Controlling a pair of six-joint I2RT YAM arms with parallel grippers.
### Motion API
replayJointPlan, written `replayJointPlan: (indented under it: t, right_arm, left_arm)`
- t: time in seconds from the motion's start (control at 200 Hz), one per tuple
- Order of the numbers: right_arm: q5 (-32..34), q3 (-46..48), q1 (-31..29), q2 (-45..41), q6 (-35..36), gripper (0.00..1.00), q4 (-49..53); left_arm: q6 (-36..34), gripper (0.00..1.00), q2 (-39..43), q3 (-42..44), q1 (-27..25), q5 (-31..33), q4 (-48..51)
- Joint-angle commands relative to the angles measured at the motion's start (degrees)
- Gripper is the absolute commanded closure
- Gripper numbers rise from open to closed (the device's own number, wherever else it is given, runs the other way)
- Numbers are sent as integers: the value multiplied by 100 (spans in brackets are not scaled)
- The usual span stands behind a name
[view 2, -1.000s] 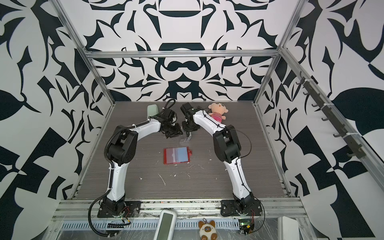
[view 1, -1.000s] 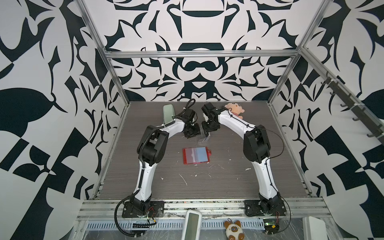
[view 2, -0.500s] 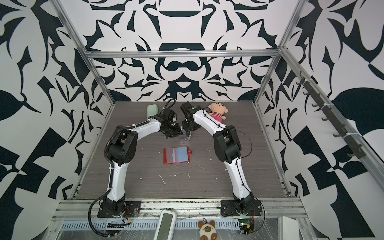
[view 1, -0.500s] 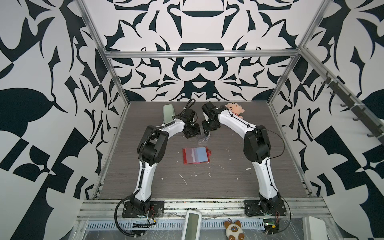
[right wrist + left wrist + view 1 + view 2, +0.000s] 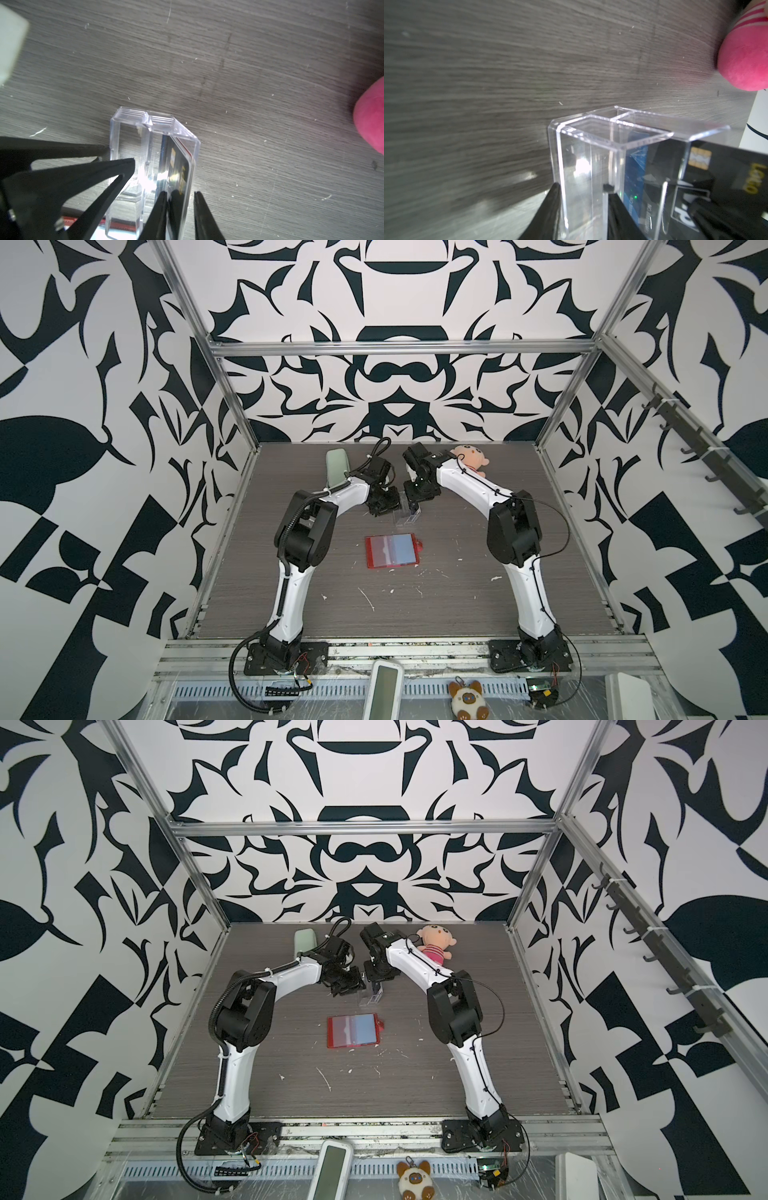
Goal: Put the credit cards into the card holder
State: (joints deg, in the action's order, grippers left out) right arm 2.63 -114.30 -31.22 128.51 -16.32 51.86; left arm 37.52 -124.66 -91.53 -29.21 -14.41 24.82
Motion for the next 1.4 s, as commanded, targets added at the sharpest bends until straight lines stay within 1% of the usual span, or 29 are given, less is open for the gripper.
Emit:
replayJointPlan:
  t: [0.0, 0.37, 0.45, 0.665, 0.745, 0.795, 1.18, 1.395]
  right_arm:
    - [255, -224, 17, -468, 43, 78, 248]
    - [282, -253, 3, -502, 52, 85, 275]
    - [273, -259, 3, -487, 65, 92, 273]
    - [255, -269, 0, -469, 58, 94, 312]
    - [248, -260, -4, -484, 65, 99, 314]
    - [246, -254, 4, -498, 68, 99, 311]
    - [233, -201, 2, -517, 60, 100, 296]
    - [281, -204, 0, -551, 52, 88, 308]
  left_arm:
    - [-8, 64, -386, 49, 47, 285, 372]
    - [1, 64, -401, 45, 47, 281, 371]
    - [1, 64, -392, 41, 47, 282, 374]
    - [10, 64, -410, 53, 47, 281, 361]
    - [10, 64, -412, 58, 47, 281, 363]
    - [9, 64, -409, 63, 45, 270, 365]
    - [10, 64, -384, 88, 47, 259, 350]
    - [18, 64, -388, 75, 47, 259, 350]
